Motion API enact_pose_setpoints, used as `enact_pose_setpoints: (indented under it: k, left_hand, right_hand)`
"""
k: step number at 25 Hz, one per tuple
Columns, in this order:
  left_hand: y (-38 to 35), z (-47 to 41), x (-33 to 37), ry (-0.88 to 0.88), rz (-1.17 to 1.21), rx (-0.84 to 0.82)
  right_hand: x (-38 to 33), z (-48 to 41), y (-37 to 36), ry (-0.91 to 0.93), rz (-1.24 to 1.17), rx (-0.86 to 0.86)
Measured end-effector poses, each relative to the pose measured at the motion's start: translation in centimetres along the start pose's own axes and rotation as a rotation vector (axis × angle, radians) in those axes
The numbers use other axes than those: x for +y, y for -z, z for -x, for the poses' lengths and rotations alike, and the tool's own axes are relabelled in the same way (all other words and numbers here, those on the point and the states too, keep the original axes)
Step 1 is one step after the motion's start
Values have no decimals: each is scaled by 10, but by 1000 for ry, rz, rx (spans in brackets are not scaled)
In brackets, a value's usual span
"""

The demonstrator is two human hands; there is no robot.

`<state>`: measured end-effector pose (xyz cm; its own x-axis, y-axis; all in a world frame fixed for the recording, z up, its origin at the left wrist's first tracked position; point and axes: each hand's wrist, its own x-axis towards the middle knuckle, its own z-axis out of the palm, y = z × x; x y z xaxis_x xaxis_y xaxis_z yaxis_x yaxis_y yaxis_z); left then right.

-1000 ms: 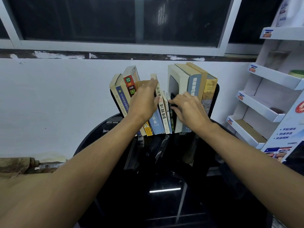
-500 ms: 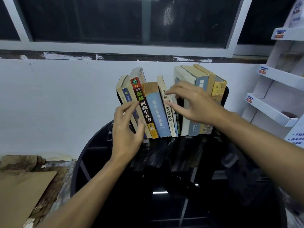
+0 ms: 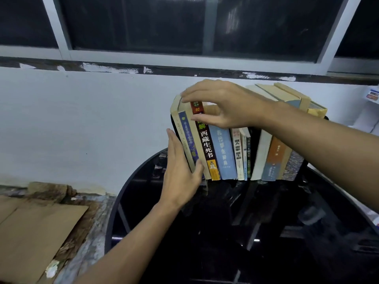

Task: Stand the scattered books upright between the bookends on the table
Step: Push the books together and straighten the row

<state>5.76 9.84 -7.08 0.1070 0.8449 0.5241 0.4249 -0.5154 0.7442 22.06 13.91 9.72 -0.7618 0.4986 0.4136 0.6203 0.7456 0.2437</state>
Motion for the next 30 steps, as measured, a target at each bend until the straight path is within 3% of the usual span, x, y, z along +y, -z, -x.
enact_pose_setpoints:
  k: [8, 20, 30]
  left_hand:
    - [-17, -5, 7, 24, 60, -13]
    - [-40, -6, 18, -68, 9, -22]
    - [-74, 1, 20, -95, -246, 117]
  right_hand:
    - [22, -21, -8, -26, 43, -227]
    - [33, 14, 1, -64, -48, -131]
    - [30, 18, 3, -57, -54, -80]
